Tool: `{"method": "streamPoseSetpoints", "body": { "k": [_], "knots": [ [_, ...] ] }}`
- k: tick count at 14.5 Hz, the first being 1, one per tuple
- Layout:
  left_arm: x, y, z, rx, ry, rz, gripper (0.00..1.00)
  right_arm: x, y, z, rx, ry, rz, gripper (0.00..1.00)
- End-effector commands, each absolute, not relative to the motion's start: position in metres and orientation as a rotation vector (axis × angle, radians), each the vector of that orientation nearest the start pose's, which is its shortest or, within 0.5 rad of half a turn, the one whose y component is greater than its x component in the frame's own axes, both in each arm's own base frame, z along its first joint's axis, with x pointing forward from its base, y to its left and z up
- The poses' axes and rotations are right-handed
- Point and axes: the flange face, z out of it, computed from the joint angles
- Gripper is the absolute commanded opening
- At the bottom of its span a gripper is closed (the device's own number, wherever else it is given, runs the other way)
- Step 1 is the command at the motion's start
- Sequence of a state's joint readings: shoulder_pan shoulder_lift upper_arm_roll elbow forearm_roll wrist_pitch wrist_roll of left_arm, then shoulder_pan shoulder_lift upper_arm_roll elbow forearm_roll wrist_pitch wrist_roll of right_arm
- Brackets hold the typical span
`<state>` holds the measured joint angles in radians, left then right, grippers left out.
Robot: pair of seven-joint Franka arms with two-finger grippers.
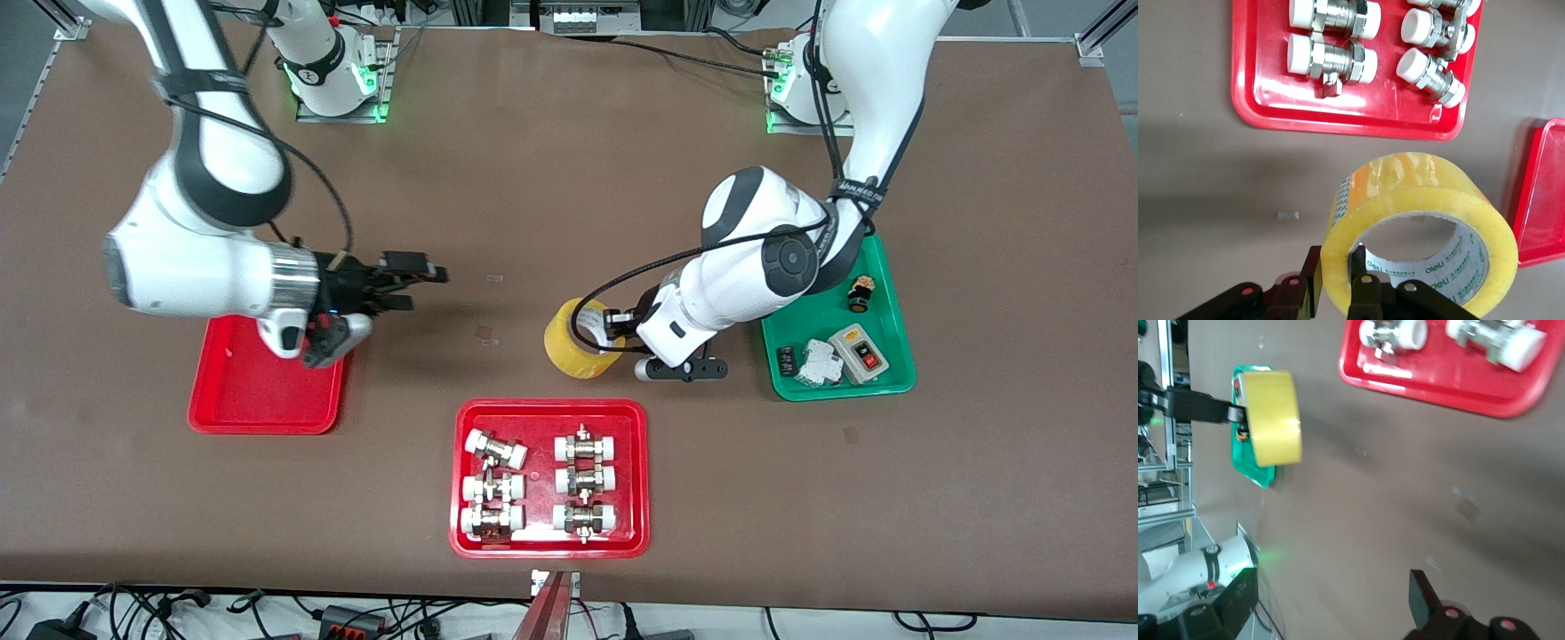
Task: Left arm passes tape to right arm into tray
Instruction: 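Carry the tape with the left gripper while the right gripper approaches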
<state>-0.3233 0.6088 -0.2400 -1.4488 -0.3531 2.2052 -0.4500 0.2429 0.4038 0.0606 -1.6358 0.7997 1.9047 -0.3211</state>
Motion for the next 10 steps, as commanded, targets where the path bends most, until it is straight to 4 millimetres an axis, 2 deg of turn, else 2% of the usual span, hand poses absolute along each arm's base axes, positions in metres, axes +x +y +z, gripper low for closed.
{"method": "streamPoseSetpoints", "body": {
  "k": [1, 3, 5, 6, 10],
  "knots": [
    [0.634, -0.396, 0.359, -3.640, -0.372, 0.032, 0.00, 0.631, 0.273, 0.382, -2.313, -0.380, 0.073, 1.00],
    [0.638, -0.400, 0.356, -3.640, -0.531, -0.005, 0.00, 0.644, 0.288, 0.372, -2.300, -0.427, 0.043, 1.00],
    [0.636, -0.402, 0.356, -3.630, -0.648, 0.037, 0.00, 0.653, 0.302, 0.361, -2.286, -0.461, 0.034, 1.00],
    [0.634, -0.405, 0.356, -3.633, -0.681, 0.061, 0.00, 0.654, 0.311, 0.359, -2.283, -0.470, 0.026, 1.00],
    [0.633, -0.407, 0.357, -3.653, -0.797, 0.146, 0.00, 0.663, 0.324, 0.340, -2.295, -0.506, -0.061, 1.00]
  ]
}}
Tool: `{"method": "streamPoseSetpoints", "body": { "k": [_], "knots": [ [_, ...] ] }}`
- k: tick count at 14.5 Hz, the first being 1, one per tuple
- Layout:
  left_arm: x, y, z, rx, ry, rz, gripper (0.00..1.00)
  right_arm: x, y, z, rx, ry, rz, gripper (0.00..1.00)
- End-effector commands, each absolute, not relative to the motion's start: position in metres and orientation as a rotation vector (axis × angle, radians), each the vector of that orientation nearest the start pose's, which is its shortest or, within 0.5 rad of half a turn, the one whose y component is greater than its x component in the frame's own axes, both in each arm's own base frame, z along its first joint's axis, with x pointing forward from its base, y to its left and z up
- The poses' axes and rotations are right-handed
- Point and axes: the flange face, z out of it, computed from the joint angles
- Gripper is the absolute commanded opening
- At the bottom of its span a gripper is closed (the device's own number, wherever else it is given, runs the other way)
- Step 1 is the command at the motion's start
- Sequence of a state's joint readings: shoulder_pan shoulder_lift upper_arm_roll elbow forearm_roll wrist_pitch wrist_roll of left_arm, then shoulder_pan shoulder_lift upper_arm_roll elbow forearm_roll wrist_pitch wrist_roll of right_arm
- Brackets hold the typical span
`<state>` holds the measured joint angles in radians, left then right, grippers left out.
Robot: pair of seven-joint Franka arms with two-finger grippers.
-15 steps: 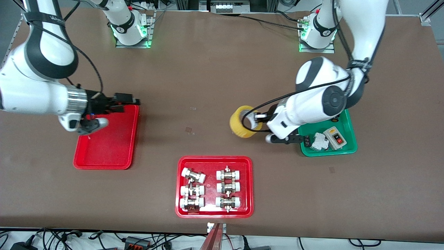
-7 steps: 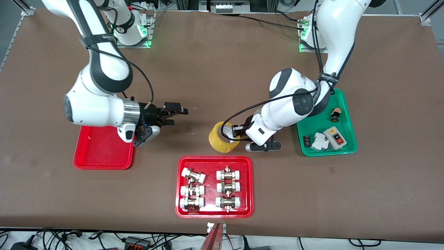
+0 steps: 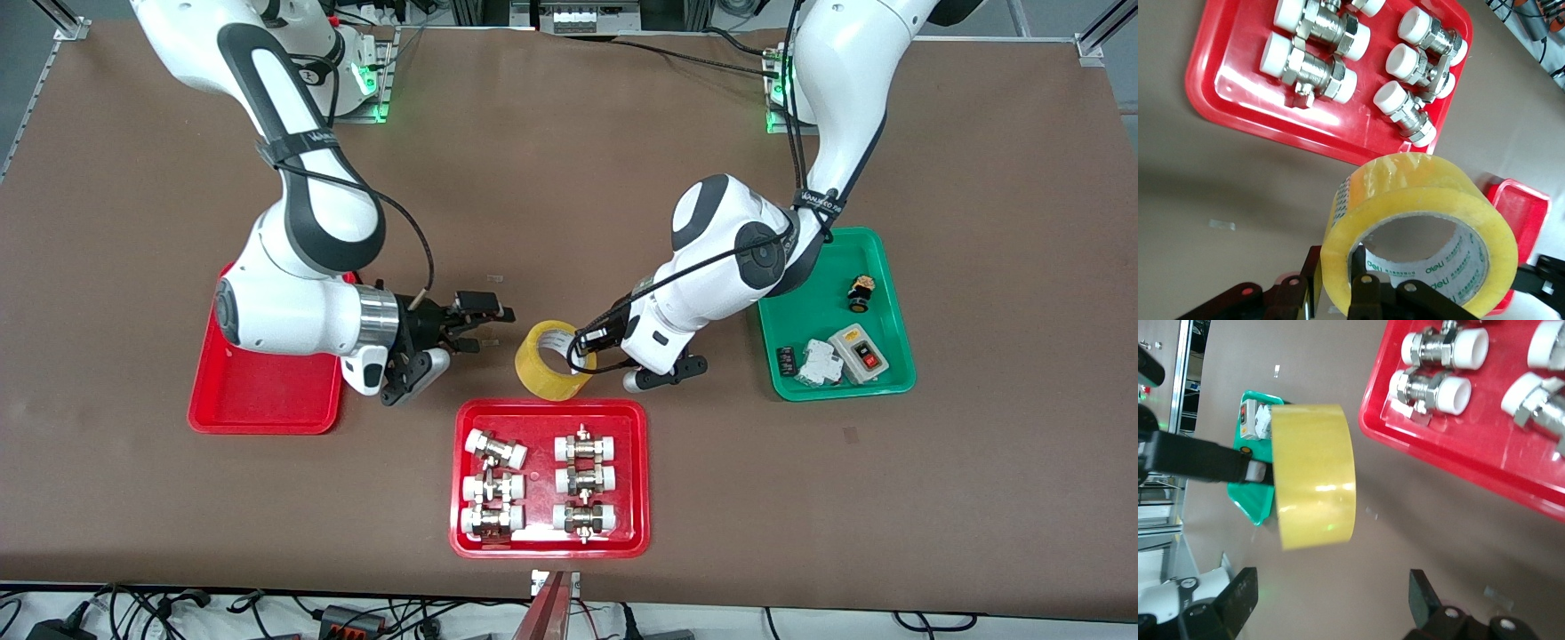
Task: Left arm passes tape to right arm into tray
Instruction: 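Carry the tape with the left gripper while the right gripper approaches, then grasp the tape with the right gripper beside the left gripper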
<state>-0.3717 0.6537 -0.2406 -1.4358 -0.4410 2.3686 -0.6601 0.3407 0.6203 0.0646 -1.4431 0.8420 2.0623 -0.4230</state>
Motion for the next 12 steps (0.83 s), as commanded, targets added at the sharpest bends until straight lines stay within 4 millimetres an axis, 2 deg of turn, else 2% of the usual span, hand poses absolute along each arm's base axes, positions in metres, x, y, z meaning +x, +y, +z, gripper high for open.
{"method": "streamPoseSetpoints", "body": {
  "k": [1, 7, 12],
  "knots": [
    [0.633, -0.407, 0.356, 2.480, 0.543, -0.102, 0.00, 0.667, 0.326, 0.340, -2.292, -0.513, -0.074, 1.00],
    [0.629, -0.412, 0.354, 2.493, 0.515, -0.101, 0.00, 0.671, 0.339, 0.347, -2.194, -0.424, -0.095, 1.00],
    [0.629, -0.412, 0.355, 2.492, 0.512, -0.098, 0.00, 0.673, 0.338, 0.335, -2.198, -0.444, -0.115, 1.00]
  ]
}}
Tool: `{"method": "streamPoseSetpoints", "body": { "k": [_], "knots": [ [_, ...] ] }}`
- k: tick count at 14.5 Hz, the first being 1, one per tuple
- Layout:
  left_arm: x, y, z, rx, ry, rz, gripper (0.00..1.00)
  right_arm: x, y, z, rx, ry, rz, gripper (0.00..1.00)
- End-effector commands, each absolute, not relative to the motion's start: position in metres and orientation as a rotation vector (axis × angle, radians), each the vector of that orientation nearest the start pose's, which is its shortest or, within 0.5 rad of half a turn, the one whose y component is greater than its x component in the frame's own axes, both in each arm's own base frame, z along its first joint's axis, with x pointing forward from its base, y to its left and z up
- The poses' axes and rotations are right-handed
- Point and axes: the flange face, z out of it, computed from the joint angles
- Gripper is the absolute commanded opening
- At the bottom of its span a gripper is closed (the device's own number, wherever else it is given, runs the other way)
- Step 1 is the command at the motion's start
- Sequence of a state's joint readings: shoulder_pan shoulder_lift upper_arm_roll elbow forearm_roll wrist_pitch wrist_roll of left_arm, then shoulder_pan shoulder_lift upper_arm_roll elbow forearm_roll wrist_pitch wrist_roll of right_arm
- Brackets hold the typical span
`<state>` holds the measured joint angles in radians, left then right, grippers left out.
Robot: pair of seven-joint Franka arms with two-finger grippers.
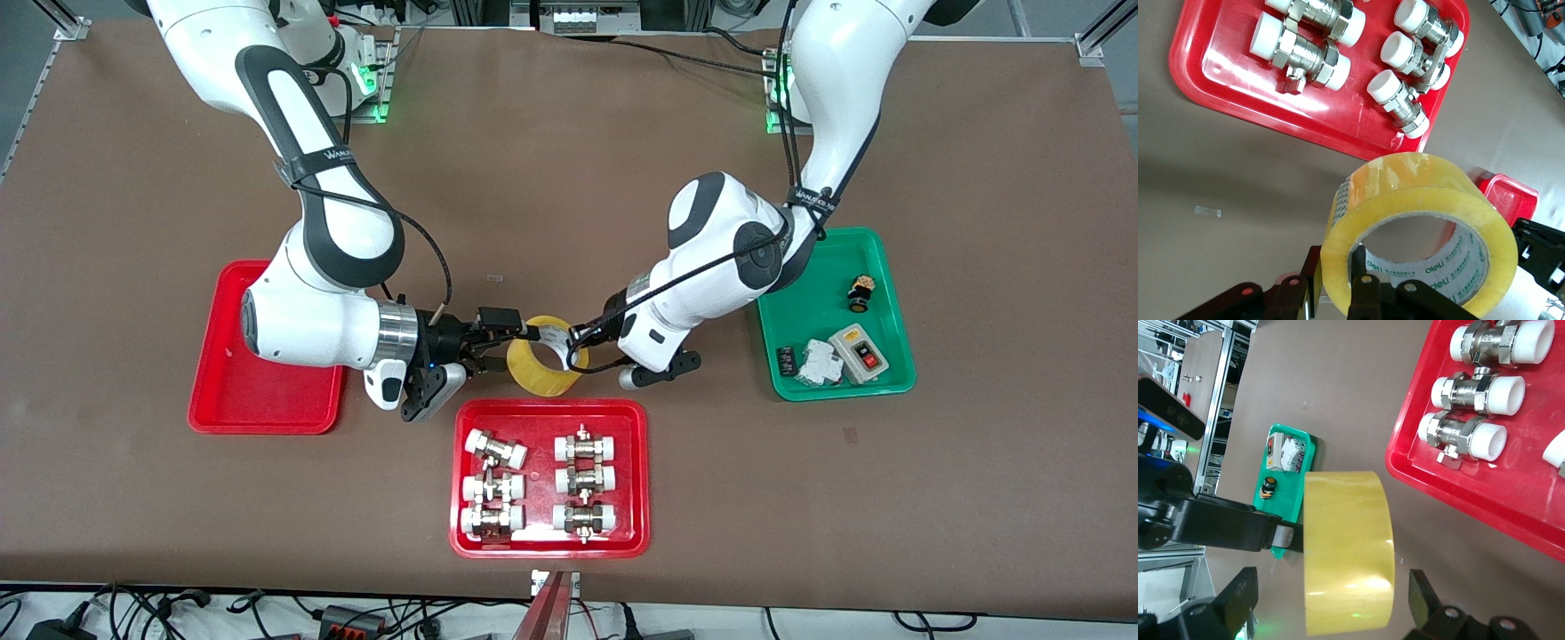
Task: Left arm passes tape to right arm into tray
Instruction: 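Grasp the tape with the right gripper beside the left gripper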
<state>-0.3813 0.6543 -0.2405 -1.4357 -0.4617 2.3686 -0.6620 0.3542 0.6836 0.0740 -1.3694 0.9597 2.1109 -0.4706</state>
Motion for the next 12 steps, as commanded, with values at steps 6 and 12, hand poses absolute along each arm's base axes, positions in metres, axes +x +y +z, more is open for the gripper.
{"method": "streamPoseSetpoints", "body": {
  "k": [6, 12],
  "knots": [
    [0.6293, -0.4120, 0.3548, 2.495, 0.510, -0.096, 0.00, 0.6720, 0.3397, 0.3356, -2.192, -0.437, -0.110, 0.96],
    [0.6300, -0.4110, 0.3548, 2.496, 0.511, -0.095, 0.00, 0.6722, 0.3386, 0.3349, -2.189, -0.452, -0.117, 0.84]
  ]
}}
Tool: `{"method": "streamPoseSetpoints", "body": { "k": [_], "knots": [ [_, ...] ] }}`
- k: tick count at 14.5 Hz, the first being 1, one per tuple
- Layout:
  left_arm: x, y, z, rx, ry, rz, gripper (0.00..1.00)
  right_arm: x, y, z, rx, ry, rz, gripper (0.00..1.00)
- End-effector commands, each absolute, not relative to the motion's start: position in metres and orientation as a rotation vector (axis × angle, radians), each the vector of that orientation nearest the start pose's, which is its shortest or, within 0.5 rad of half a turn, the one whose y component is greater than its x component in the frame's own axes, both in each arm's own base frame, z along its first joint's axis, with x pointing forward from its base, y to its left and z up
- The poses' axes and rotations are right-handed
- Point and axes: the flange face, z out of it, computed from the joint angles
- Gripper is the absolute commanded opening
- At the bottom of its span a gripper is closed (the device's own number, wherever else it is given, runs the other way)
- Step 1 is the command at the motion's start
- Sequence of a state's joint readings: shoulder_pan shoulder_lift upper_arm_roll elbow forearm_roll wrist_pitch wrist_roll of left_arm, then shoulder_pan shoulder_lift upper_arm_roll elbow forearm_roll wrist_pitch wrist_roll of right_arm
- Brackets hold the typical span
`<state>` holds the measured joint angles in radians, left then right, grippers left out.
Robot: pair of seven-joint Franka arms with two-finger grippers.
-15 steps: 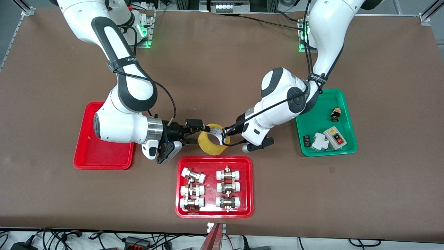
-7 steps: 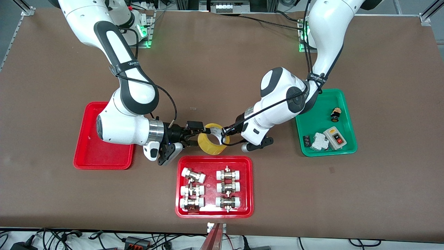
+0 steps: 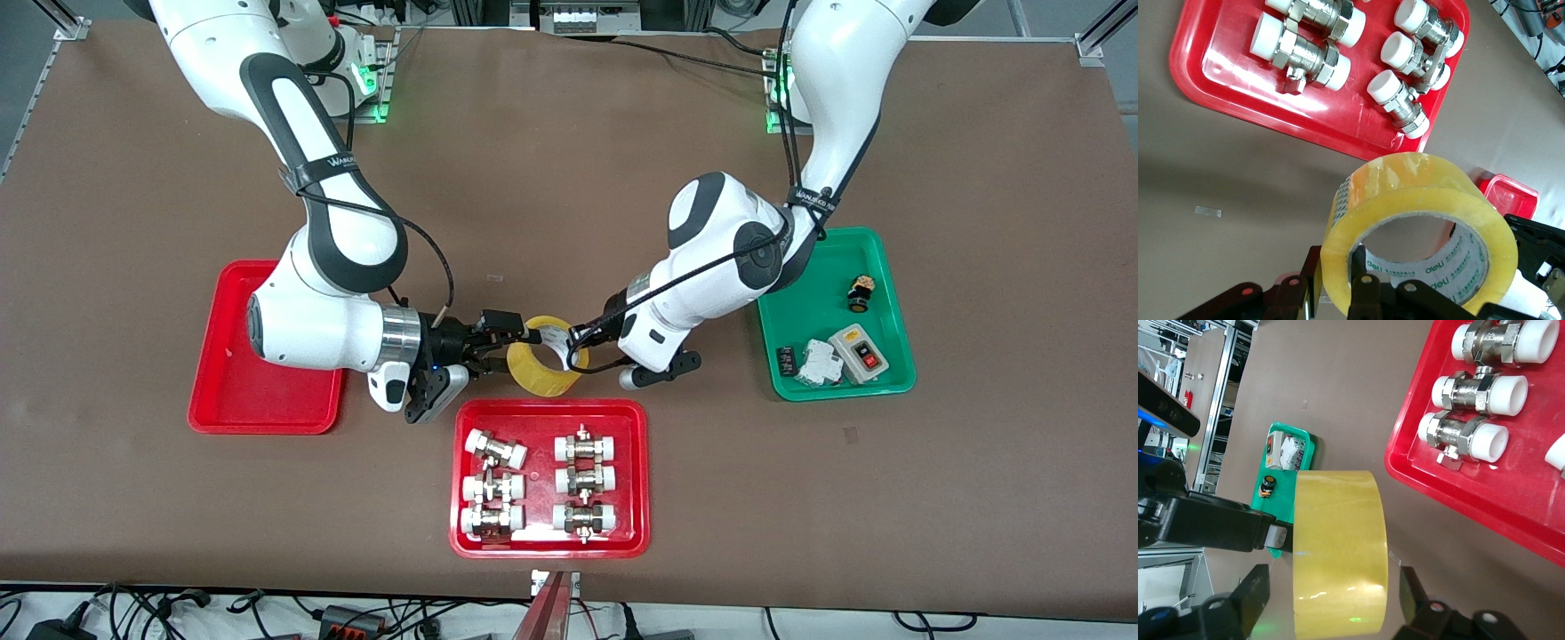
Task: Left arm passes tape to right arm into tray
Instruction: 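Grasp the tape with the right gripper beside the left gripper, then carry the tape to the empty red tray while the left gripper withdraws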
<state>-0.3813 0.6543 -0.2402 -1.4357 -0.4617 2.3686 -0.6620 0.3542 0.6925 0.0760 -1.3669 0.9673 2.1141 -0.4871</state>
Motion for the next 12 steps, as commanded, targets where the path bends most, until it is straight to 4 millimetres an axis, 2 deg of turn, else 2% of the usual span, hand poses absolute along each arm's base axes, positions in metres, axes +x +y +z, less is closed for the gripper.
{"method": "streamPoseSetpoints", "body": {
  "k": [1, 2, 6, 7, 10, 12],
  "knots": [
    [0.6299, -0.4110, 0.3560, 2.495, 0.510, -0.093, 0.00, 0.6720, 0.3385, 0.3342, -2.186, -0.470, -0.125, 0.81],
    [0.6299, -0.4110, 0.3560, 2.495, 0.510, -0.093, 0.00, 0.6725, 0.3375, 0.3342, -2.187, -0.470, -0.127, 0.76],
    [0.6305, -0.4100, 0.3571, 2.494, 0.512, -0.091, 0.00, 0.6719, 0.3385, 0.3342, -2.186, -0.472, -0.126, 0.33],
    [0.6312, -0.4091, 0.3571, 2.493, 0.514, -0.090, 0.00, 0.6719, 0.3385, 0.3342, -2.186, -0.472, -0.126, 0.29],
    [0.6323, -0.4074, 0.3570, 2.495, 0.516, -0.088, 0.01, 0.6719, 0.3385, 0.3342, -2.186, -0.472, -0.126, 0.26],
    [0.6344, -0.4035, 0.3589, 2.495, 0.518, -0.084, 0.06, 0.6719, 0.3385, 0.3342, -2.186, -0.472, -0.126, 0.26]
  ]
}}
